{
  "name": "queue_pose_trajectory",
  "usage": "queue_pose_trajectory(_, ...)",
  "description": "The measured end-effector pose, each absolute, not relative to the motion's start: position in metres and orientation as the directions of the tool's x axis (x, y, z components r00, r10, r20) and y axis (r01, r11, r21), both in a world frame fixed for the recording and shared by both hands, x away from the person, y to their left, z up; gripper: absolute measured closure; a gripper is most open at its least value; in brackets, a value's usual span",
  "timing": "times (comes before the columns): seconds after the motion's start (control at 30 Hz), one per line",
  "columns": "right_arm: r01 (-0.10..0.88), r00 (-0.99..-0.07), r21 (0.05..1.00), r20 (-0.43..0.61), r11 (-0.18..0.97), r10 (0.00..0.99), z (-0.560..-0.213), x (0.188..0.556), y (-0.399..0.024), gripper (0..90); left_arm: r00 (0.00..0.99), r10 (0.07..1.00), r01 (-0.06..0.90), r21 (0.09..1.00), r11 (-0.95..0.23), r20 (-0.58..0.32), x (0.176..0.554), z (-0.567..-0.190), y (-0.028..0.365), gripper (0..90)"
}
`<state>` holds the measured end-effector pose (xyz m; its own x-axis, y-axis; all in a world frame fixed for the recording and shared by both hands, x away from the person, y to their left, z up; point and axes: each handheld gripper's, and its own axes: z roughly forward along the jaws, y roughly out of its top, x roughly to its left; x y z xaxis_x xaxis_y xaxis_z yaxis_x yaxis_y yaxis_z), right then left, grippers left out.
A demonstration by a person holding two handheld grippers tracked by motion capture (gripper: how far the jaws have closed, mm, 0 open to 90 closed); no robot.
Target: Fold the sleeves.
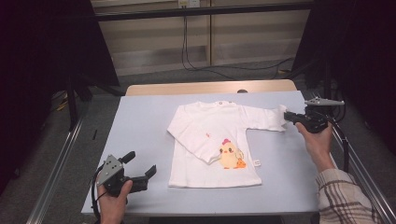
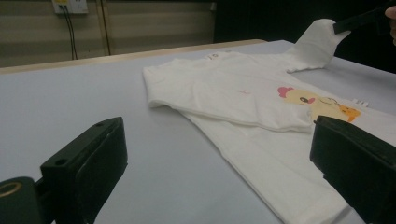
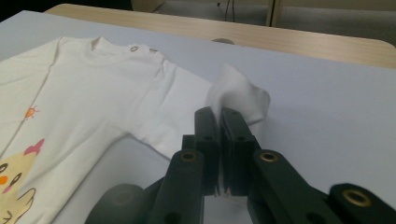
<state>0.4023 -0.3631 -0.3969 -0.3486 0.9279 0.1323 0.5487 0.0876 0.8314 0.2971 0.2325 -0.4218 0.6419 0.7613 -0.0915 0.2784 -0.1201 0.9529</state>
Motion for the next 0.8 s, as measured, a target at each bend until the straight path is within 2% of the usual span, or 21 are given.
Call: queue_pose_trajectory(0.8,0.506,-0.469,0.853,0.151,0.124,0.870,-0.379,0.396,-0.321,86.8,0.658,0.749,0.271,0.954,-0.133,-0.083,0.298,-0.422,0.229,4.0)
